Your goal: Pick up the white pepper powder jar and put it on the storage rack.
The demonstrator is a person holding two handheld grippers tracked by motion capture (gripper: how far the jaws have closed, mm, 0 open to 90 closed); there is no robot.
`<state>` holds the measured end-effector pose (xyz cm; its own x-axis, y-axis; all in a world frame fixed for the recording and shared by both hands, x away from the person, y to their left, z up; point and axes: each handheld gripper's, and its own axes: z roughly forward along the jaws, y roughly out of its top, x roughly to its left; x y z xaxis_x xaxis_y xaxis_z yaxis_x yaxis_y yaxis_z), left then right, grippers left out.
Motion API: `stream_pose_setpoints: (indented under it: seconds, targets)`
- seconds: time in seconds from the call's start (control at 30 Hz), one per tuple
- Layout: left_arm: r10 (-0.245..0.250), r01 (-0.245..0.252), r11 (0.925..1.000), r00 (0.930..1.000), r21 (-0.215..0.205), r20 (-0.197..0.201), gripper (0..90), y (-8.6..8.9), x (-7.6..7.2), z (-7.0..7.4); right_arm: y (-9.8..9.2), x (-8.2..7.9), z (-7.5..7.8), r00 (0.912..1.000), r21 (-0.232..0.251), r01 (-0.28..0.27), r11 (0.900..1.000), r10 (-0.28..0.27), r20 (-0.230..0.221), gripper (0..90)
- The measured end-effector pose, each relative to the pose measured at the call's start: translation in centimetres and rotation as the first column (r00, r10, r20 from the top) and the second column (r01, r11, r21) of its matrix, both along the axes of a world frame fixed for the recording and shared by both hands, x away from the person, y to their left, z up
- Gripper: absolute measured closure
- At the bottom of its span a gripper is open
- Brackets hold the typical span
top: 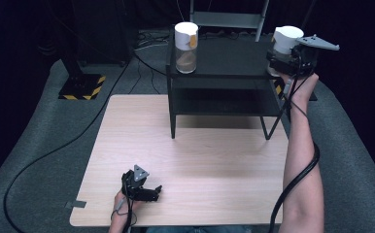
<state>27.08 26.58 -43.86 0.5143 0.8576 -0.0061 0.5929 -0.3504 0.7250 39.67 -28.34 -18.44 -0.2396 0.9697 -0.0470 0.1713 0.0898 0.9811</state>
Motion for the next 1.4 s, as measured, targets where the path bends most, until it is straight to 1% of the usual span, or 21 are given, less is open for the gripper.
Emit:
stream_pose_setpoints:
  seconds: [0.07,0.2,0.27,0.3,0.37,0.4,0.5,0.6,0.63,0.67,0.7,0.73,0.8,0.87,0.9,1.03,1.1,1.17,1.27,1.4]
  targets:
    - [0.000,0.000,1.0000,1.0000,-0.001,0.000,1.8,0.0,0.0,0.0,0.2,-0.1,0.4,0.9999,-0.018,0.002,1.000,-0.002,-0.014,17.4]
    - [-0.001,0.001,1.0000,1.0000,0.000,0.000,1.9,0.0,0.0,0.0,-0.1,-0.6,1.1,0.9989,-0.012,-0.008,1.000,0.007,-0.045,9.7]
    - [0.000,0.000,1.0000,1.0000,0.000,0.000,1.9,0.0,0.0,0.0,-0.4,-1.1,1.4,0.9982,-0.017,-0.015,1.000,0.014,-0.058,6.2]
    - [0.000,0.000,1.0000,1.0000,0.000,0.000,1.9,0.0,0.0,0.0,-0.6,-1.2,1.7,0.9969,-0.019,-0.028,0.999,0.026,-0.074,5.6]
    - [-0.001,0.001,1.0000,1.0000,0.000,0.000,1.9,0.0,0.0,0.0,-0.7,-1.9,1.9,0.9963,-0.037,-0.028,0.999,0.024,-0.083,3.9]
    - [-0.001,0.001,1.0000,1.0000,0.000,0.001,1.9,0.0,0.0,0.0,-1.0,-2.3,2.0,0.9949,-0.042,-0.042,0.998,0.038,-0.093,3.5]
    - [0.000,0.000,1.0000,1.0000,-0.001,0.001,1.9,0.0,0.0,0.0,-1.3,-3.5,1.8,0.9936,-0.064,-0.048,0.997,0.041,-0.105,3.0]
    - [-0.002,0.002,1.0000,1.0000,0.002,0.000,1.9,0.0,0.0,0.0,-2.1,-4.8,1.3,0.9910,-0.076,-0.066,0.995,0.056,-0.121,2.0]
    - [-0.002,0.002,1.0000,1.0000,0.002,0.000,1.9,0.0,0.0,0.0,-2.1,-4.8,1.3,0.9910,-0.076,-0.066,0.995,0.056,-0.121,2.0]
    - [-0.001,0.001,1.0000,1.0000,0.001,0.001,1.9,0.0,0.0,0.0,-2.6,-5.7,0.8,0.9893,-0.089,-0.079,0.993,0.067,-0.130,1.5]
    - [-0.001,0.001,1.0000,1.0000,0.001,0.001,1.9,0.0,0.0,0.0,-2.6,-5.7,0.8,0.9893,-0.089,-0.079,0.993,0.067,-0.130,1.5]
    - [-0.002,0.002,1.0000,1.0000,0.001,0.000,1.9,0.0,0.0,0.0,-2.9,-6.6,0.2,0.9880,-0.107,-0.083,0.991,0.068,-0.139,0.7]
    - [-0.002,0.002,1.0000,1.0000,0.001,0.000,1.9,0.0,0.0,0.0,-3.2,-7.2,-0.2,0.9848,-0.118,-0.098,0.988,0.079,-0.155,0.0]
    - [-0.002,0.002,1.0000,1.0000,0.002,0.000,1.9,0.0,0.0,0.0,-3.4,-8.1,-1.0,0.9839,-0.136,-0.100,0.986,0.078,-0.161,0.0]
    - [-0.002,0.002,1.0000,1.0000,0.002,0.000,1.9,0.0,0.0,0.0,-3.4,-8.1,-1.0,0.9839,-0.136,-0.100,0.986,0.078,-0.161,0.0]
    - [-0.002,0.002,1.0000,1.0000,0.002,0.000,1.9,0.0,0.0,0.0,-3.7,-9.6,-2.8,0.9793,-0.155,-0.117,0.981,0.088,-0.182,0.0]
    - [-0.002,0.002,1.0000,1.0000,0.002,0.000,1.9,0.0,0.0,0.0,-3.7,-10.2,-3.6,0.9752,-0.173,-0.130,0.976,0.094,-0.200,0.0]
    - [-0.002,0.002,1.0000,1.0000,0.001,0.000,1.9,0.0,0.0,0.0,-3.4,-10.7,-4.4,0.9711,-0.202,-0.137,0.970,0.091,-0.221,0.0]
    - [-0.002,0.002,1.0000,1.0000,0.002,0.000,1.9,0.0,0.0,0.0,-3.2,-11.7,-5.9,0.9620,-0.231,-0.151,0.961,0.090,-0.258,0.0]
    - [-0.002,0.002,1.0000,1.0000,0.002,0.000,1.9,0.0,0.0,0.0,-3.1,-12.6,-7.8,0.9507,-0.247,-0.166,0.955,0.089,-0.297,0.0]
